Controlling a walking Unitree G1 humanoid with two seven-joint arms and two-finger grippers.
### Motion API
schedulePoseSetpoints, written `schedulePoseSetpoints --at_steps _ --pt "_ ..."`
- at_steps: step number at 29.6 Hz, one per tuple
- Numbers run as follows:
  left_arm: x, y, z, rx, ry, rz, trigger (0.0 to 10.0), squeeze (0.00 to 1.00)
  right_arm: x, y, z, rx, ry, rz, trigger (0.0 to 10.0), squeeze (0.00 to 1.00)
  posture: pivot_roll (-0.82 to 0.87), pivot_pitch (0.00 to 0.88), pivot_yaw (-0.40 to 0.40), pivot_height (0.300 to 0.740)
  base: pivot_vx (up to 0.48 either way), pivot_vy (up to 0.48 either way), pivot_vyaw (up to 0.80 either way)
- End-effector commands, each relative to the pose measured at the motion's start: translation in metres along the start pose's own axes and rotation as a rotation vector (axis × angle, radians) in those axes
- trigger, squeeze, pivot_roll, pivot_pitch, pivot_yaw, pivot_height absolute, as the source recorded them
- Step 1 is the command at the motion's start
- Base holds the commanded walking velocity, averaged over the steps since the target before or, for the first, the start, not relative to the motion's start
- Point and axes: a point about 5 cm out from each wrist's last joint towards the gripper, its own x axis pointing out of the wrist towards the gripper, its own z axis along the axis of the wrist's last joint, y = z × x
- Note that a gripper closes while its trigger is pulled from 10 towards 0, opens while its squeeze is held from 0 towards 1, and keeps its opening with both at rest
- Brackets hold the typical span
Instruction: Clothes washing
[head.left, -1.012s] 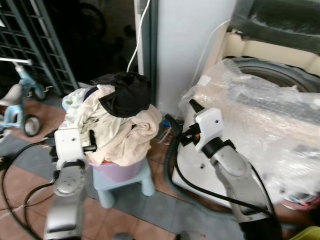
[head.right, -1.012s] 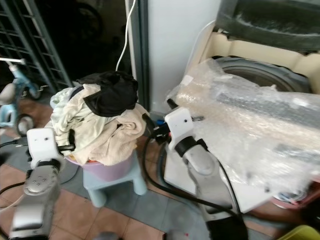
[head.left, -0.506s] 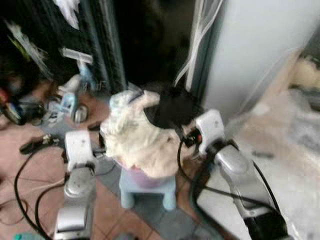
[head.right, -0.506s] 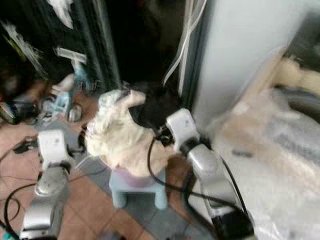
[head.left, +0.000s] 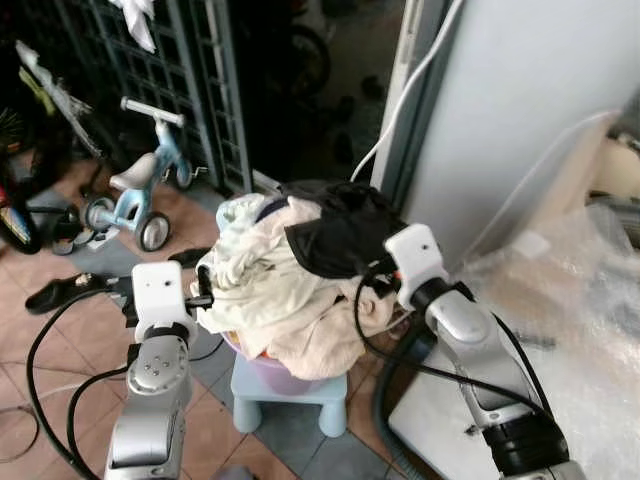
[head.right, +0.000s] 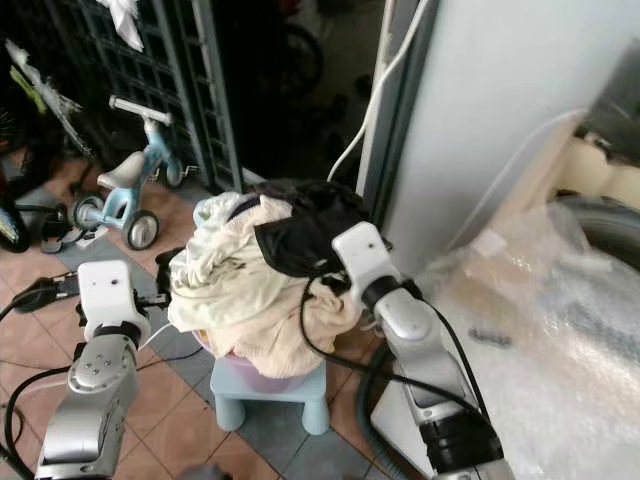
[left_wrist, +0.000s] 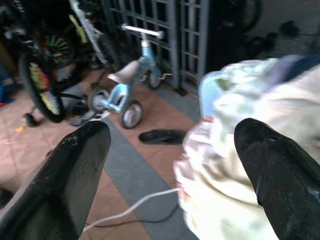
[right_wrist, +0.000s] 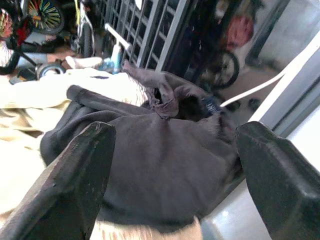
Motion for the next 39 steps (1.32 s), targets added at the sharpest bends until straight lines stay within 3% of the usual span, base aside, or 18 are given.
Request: schedulePoseSetpoints --at_steps 1,8,14,20,21,23,29,39 --pt "0.002 0.003 0.003 0.000 -0.001 0.017 10.0 0.00 0.004 0.003 -0.005 0.057 0.048 0.002 10.0 0.00 0.02 0.000 -0.039 0.740 0.000 0.000 0.00" --pt "-0.004 0.008 0.007 -0.015 -0.020 0.028 10.0 0.00 0.019 0.005 -0.011 0.046 0.088 0.012 10.0 0.00 0.05 0.000 -0.047 0.740 0.122 0.000 0.00" --pt "-0.019 0.012 0.002 -0.007 0.009 0.048 10.0 0.00 0.034 0.010 -0.023 0.019 0.166 -0.028 10.0 0.00 0.10 0.000 -0.068 0.740 0.082 0.000 0.00" --pt "-0.030 0.014 0.005 -0.008 0.003 0.053 10.0 0.00 0.051 0.011 -0.010 0.016 0.110 -0.120 10.0 0.00 0.16 0.034 -0.087 0.740 0.000 0.000 0.00" --pt "-0.033 0.015 0.005 -0.003 0.008 0.057 10.0 0.00 0.055 0.013 -0.011 0.026 0.128 -0.123 5.8 0.00 0.18 0.047 -0.090 0.740 0.000 0.000 0.00" --pt "-0.041 0.018 0.004 -0.004 0.020 0.065 10.0 0.00 0.061 0.018 -0.013 0.051 0.169 -0.124 0.0 0.00 0.20 0.067 -0.102 0.740 0.000 0.000 0.00" --pt "-0.057 0.024 0.000 0.000 0.056 0.083 10.0 0.00 0.064 0.029 -0.033 0.151 0.344 -0.129 0.0 0.00 0.22 0.087 -0.114 0.740 0.000 0.000 0.00" --pt "-0.056 0.020 0.000 -0.002 0.073 0.079 10.0 0.00 0.056 0.036 -0.051 0.216 0.396 -0.097 0.0 0.00 0.20 0.075 -0.114 0.740 0.000 0.000 0.00"
